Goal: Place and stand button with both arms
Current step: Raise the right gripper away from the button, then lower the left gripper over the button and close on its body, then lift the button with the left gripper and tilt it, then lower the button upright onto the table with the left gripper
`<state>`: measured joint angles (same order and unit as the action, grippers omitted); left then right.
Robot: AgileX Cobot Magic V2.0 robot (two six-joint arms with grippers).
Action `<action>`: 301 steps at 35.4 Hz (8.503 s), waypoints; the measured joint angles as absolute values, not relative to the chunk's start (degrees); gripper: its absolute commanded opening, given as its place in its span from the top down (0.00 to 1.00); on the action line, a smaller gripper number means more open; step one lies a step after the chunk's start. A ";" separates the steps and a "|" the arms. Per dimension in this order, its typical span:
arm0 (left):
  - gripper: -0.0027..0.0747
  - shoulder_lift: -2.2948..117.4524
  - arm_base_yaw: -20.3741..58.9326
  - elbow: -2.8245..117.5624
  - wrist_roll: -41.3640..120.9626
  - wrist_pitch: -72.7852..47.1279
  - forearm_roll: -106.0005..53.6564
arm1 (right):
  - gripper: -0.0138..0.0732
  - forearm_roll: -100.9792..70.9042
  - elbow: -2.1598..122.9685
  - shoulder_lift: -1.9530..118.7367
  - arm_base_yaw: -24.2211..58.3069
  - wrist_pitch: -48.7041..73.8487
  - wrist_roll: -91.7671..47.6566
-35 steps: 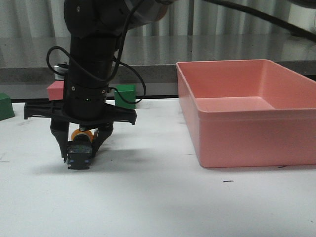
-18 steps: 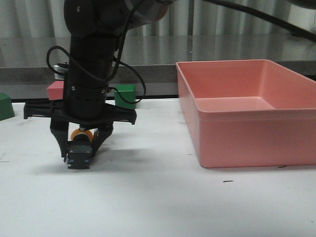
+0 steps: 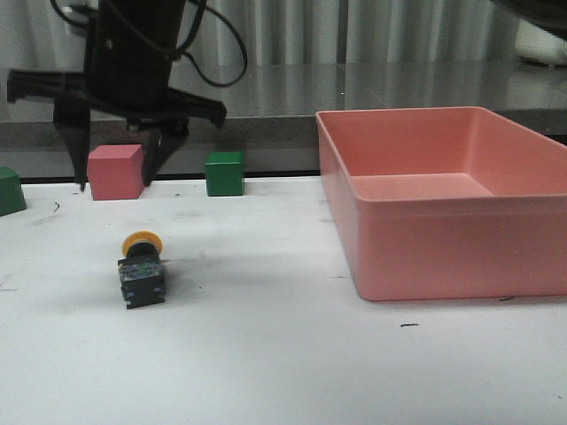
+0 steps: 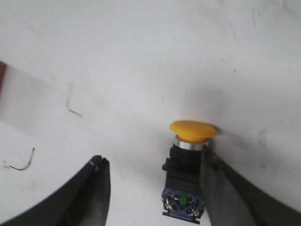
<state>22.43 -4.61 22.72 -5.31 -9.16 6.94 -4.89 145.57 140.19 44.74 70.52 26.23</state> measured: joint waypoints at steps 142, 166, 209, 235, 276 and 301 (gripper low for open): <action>0.26 101.22 21.15 73.07 -17.44 -50.00 -12.39 | 0.92 2.24 20.64 6.70 11.07 24.00 8.23; 0.26 117.05 19.38 85.94 -19.19 -57.97 -12.45 | 0.92 2.24 20.64 6.70 11.07 24.00 8.23; 0.77 120.72 19.38 88.31 -19.22 -64.26 -10.30 | 0.92 2.24 20.64 6.70 11.07 24.00 8.13; 0.77 96.84 26.14 76.47 -19.22 -40.51 6.10 | 0.92 2.24 20.64 6.70 11.07 24.00 8.13; 0.76 78.60 23.91 34.86 -14.95 23.00 18.38 | 0.92 2.24 20.64 6.70 11.07 24.00 8.13; 0.76 102.63 13.68 24.44 -7.81 64.22 11.77 | 0.92 2.24 20.64 6.70 11.07 24.00 8.13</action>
